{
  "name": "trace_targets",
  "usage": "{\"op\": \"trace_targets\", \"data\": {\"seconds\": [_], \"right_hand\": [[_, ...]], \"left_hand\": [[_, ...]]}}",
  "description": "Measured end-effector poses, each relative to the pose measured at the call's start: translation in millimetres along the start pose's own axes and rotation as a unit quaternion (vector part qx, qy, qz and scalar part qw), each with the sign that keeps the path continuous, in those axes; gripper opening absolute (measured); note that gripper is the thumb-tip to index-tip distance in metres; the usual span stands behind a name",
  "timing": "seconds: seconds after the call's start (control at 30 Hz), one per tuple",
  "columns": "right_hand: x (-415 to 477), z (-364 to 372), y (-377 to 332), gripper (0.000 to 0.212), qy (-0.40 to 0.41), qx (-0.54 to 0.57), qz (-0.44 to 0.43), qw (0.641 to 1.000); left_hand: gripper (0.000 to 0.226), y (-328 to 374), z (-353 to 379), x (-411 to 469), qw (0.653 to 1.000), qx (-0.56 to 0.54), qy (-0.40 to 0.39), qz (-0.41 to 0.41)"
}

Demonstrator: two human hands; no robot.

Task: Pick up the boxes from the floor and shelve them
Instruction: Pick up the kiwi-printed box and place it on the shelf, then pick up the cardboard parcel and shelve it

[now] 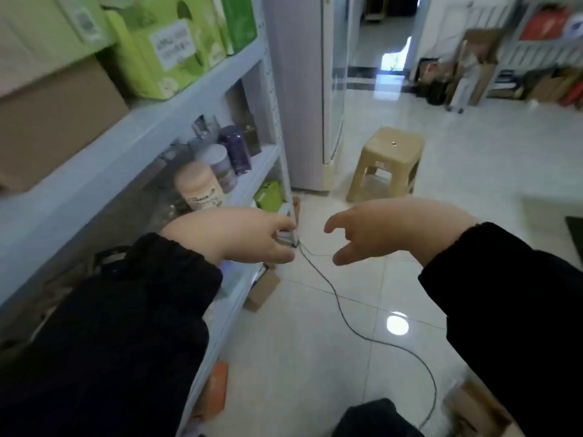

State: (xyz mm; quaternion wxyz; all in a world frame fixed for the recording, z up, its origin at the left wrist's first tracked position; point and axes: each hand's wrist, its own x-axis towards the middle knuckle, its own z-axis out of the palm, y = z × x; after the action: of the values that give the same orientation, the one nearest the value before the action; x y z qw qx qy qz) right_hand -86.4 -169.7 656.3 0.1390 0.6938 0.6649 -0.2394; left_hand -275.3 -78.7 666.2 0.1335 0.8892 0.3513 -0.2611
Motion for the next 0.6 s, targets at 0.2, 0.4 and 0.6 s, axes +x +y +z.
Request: {"op": "trace_targets", "data": {"seconds": [0.2,0.4,0.6], "right_hand": [[-37.8,69.4,152.7,0.064,0.030,0.134,0.118,0.983],[-70.4,193.8,269.3,0.062,-0.015,0.252,0.218,0.943],[-101.2,320.2,329.4,0.061,-0.098,0.356,0.315,0.874]], "left_hand": [[0.064,141.1,-10.0,117.9,0.994,0.045,-0.054,0.086],[0.059,294.2,30.0,225.9,0.974,0.088,-0.097,0.185],[0.056,402.4,104.1,307.5,0.924,0.138,-0.226,0.276]]}}
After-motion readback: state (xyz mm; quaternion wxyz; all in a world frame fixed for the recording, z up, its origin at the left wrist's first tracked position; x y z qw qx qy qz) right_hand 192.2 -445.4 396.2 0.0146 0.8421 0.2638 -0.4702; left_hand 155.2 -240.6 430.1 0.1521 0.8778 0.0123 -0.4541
